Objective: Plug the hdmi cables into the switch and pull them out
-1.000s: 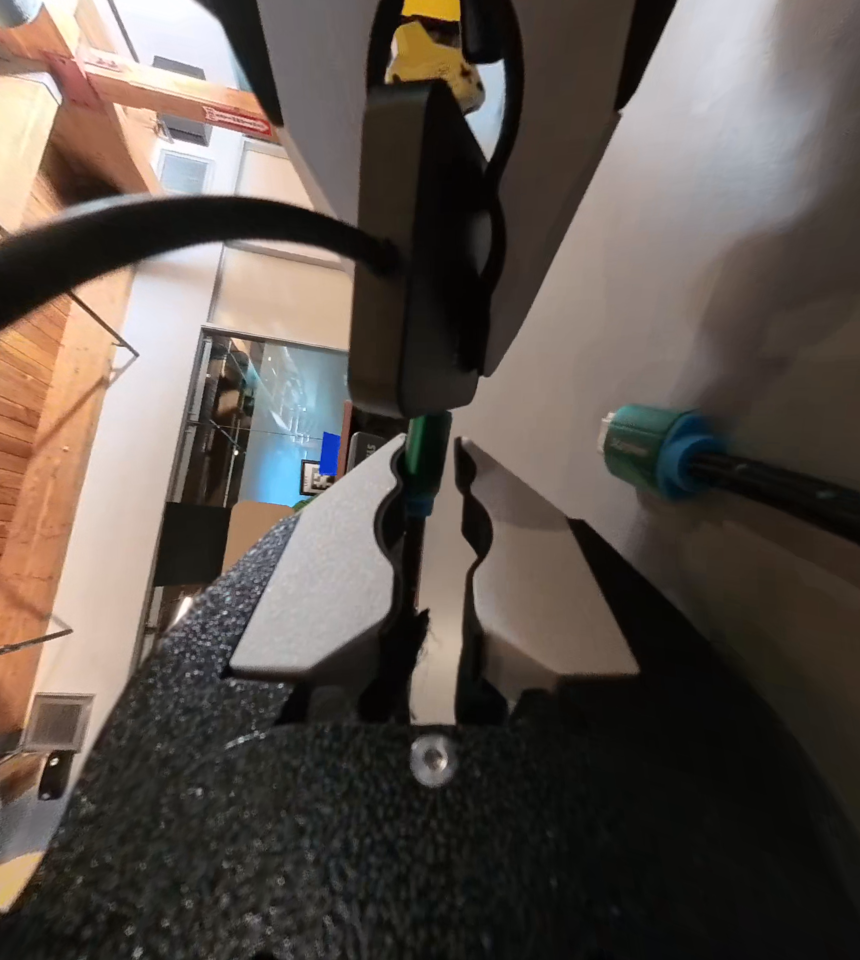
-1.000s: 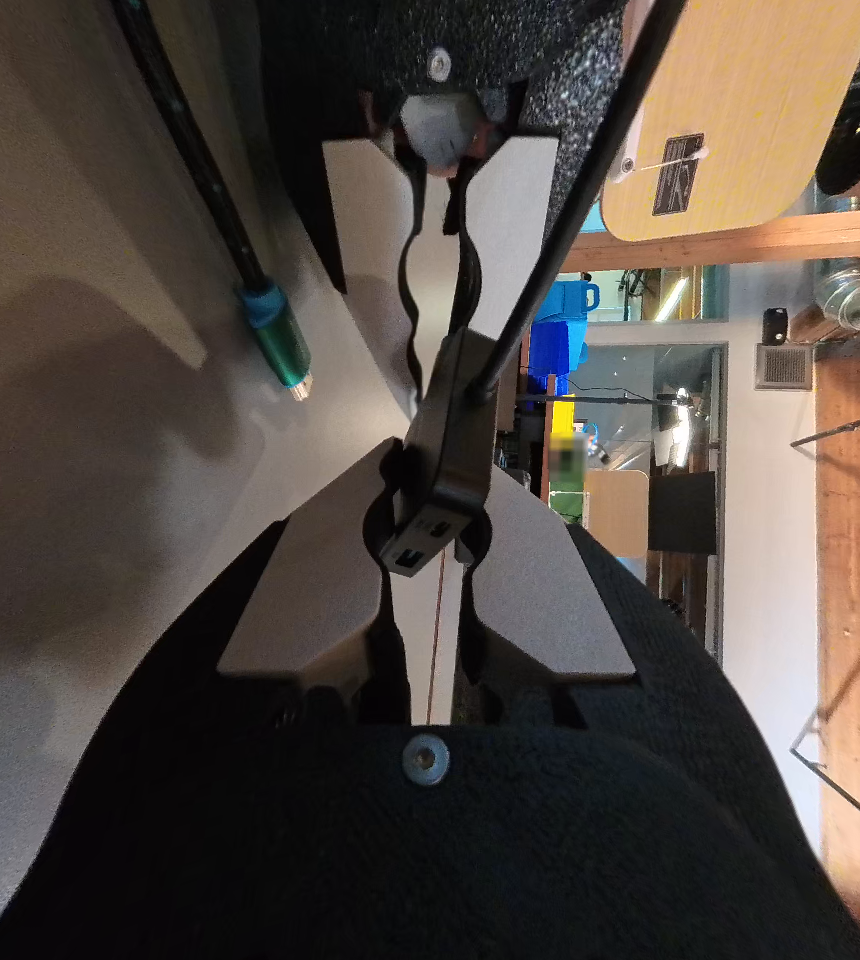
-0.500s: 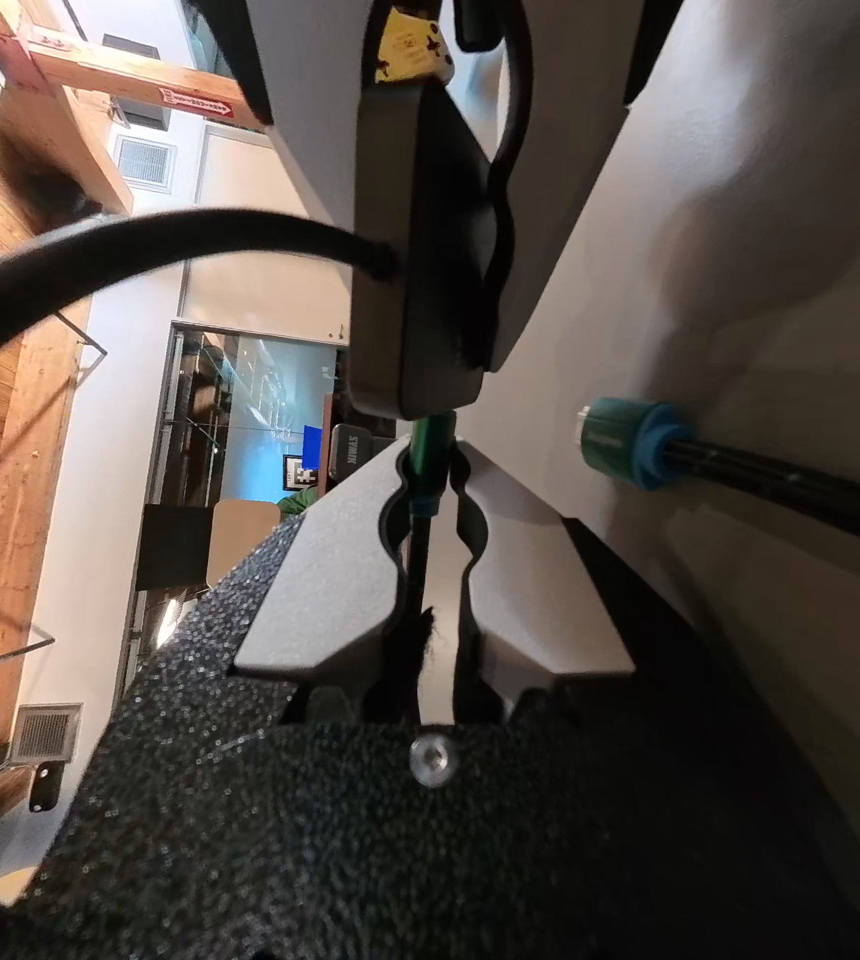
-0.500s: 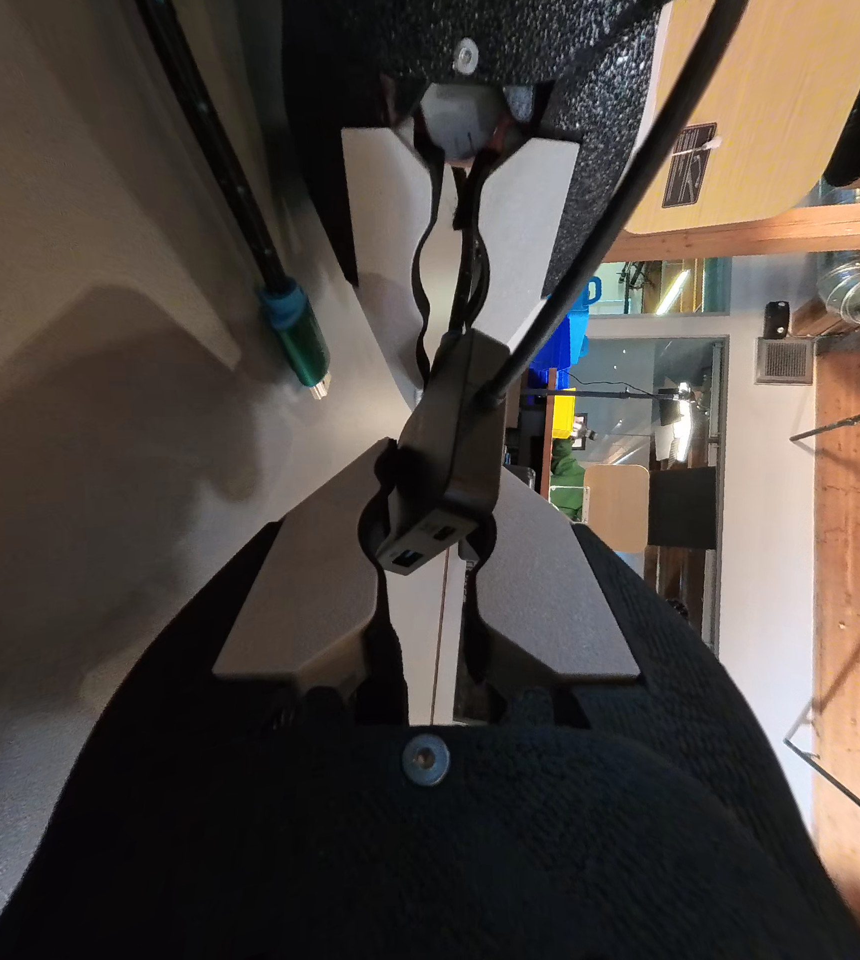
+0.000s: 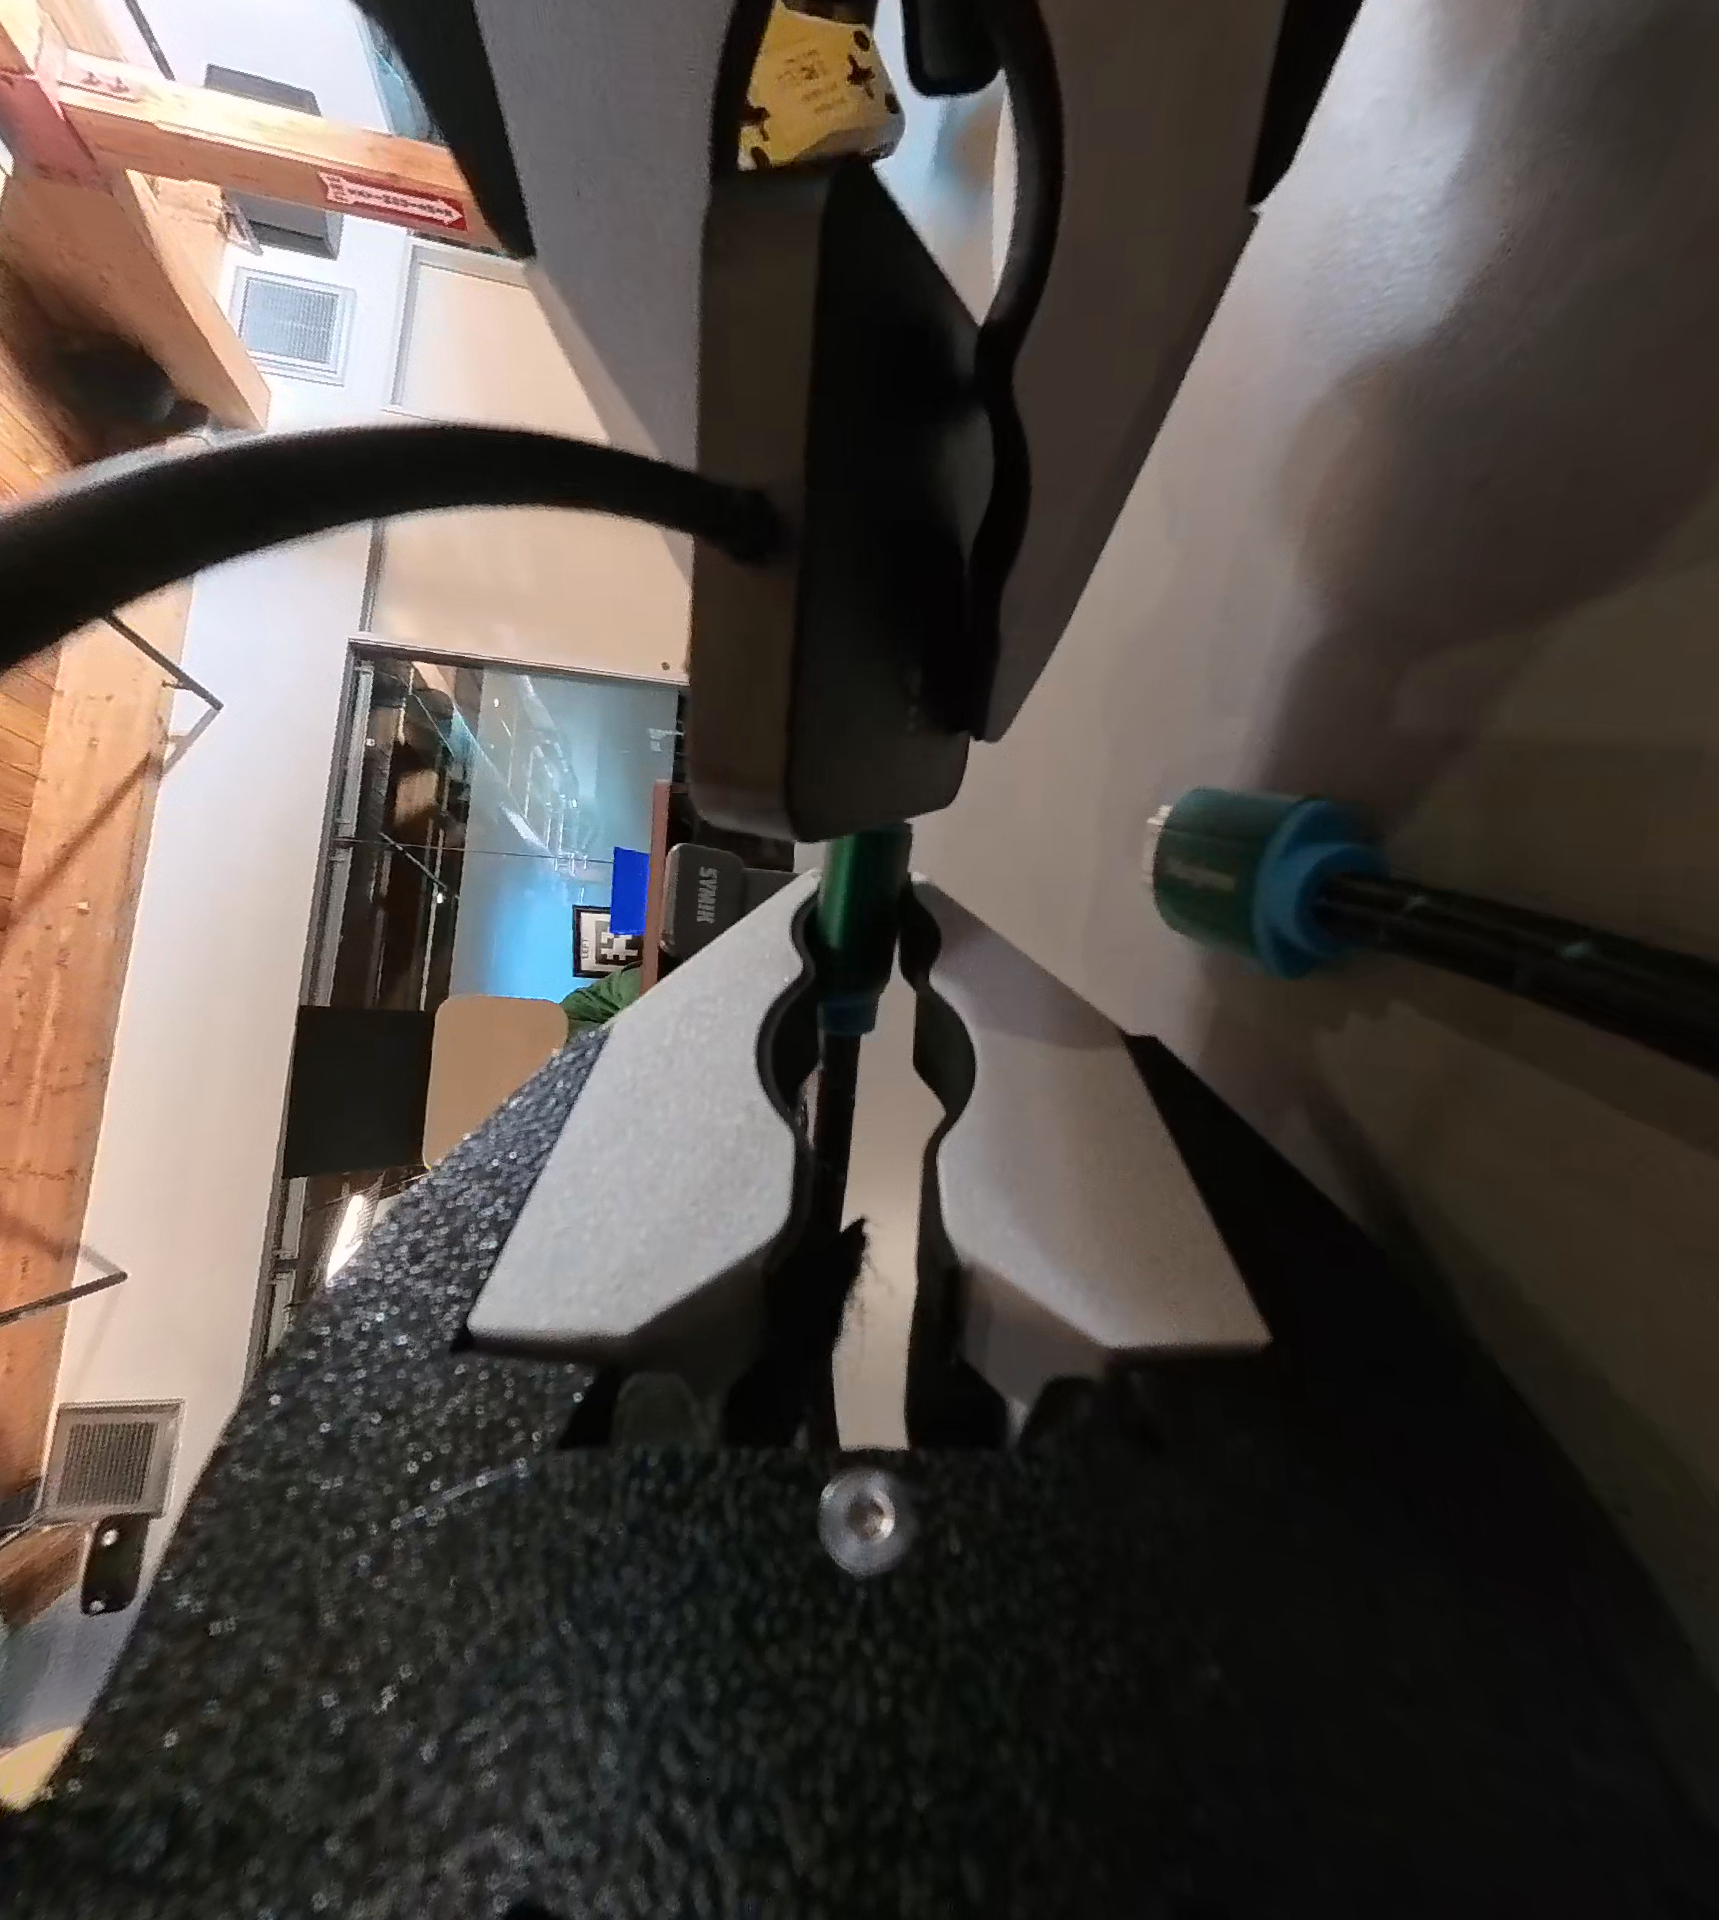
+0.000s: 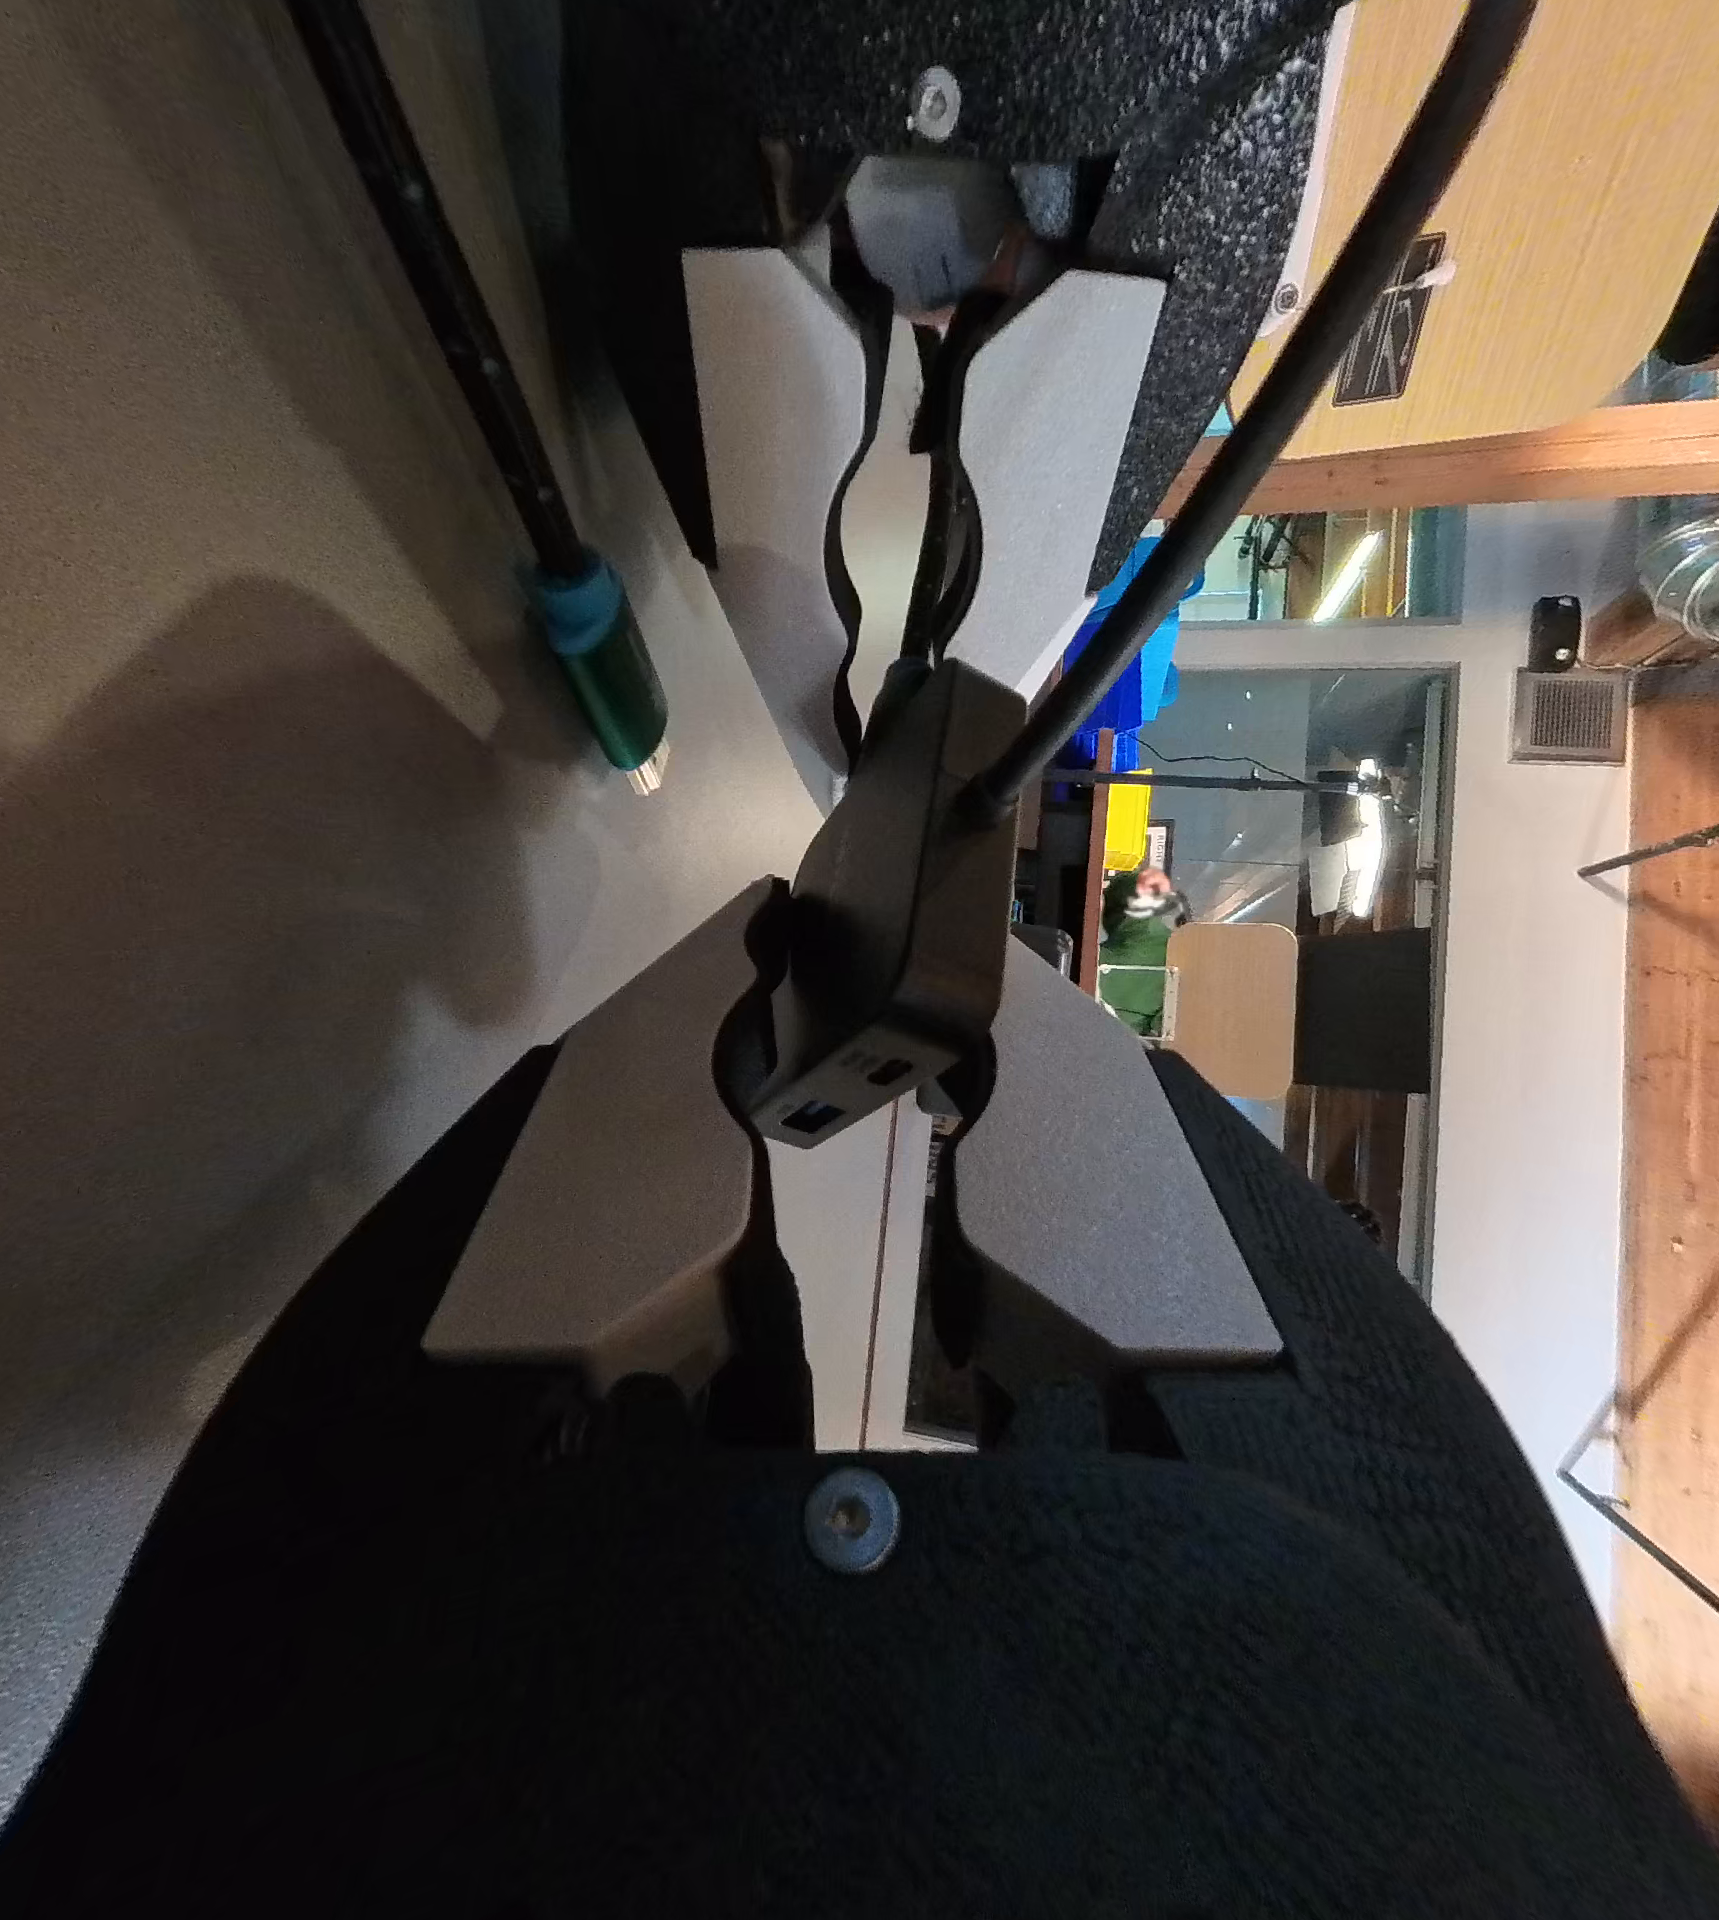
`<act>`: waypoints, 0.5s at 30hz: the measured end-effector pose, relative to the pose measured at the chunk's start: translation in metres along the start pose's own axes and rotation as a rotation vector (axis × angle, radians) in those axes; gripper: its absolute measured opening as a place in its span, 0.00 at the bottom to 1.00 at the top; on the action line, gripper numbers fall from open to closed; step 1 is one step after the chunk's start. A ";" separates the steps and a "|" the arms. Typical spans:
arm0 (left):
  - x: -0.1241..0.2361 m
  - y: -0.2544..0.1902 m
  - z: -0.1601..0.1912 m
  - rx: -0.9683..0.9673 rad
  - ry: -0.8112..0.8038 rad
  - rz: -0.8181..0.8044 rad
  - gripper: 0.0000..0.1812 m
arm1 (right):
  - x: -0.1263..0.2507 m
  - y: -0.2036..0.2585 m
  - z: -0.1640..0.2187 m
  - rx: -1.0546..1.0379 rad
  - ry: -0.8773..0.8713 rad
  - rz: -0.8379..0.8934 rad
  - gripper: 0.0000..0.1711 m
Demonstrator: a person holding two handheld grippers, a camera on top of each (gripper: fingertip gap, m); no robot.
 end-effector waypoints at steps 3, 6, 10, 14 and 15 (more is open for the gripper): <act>0.000 0.000 0.000 -0.001 0.001 0.002 0.05 | 0.000 0.000 0.000 -0.001 0.001 -0.002 0.14; 0.000 0.000 0.000 -0.001 0.001 0.004 0.05 | 0.000 0.000 0.000 -0.002 -0.001 -0.002 0.14; -0.001 -0.001 0.000 -0.006 0.008 0.005 0.05 | 0.000 0.000 0.000 0.001 0.004 -0.002 0.16; -0.001 -0.001 0.000 -0.011 0.008 0.001 0.05 | 0.000 0.000 0.000 -0.009 0.003 -0.008 0.16; -0.001 0.000 0.001 -0.012 0.009 0.001 0.05 | 0.000 0.000 0.000 -0.012 0.004 -0.011 0.15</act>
Point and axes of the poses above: each gripper's, where its closed fingertips meet, x back along the fingers, z out of its underside, y = z × x across the jaws, the point moved 9 cm from there along x, back along the fingers, and after that the axes turned 1 degree about -z, right-handed, at the moved point
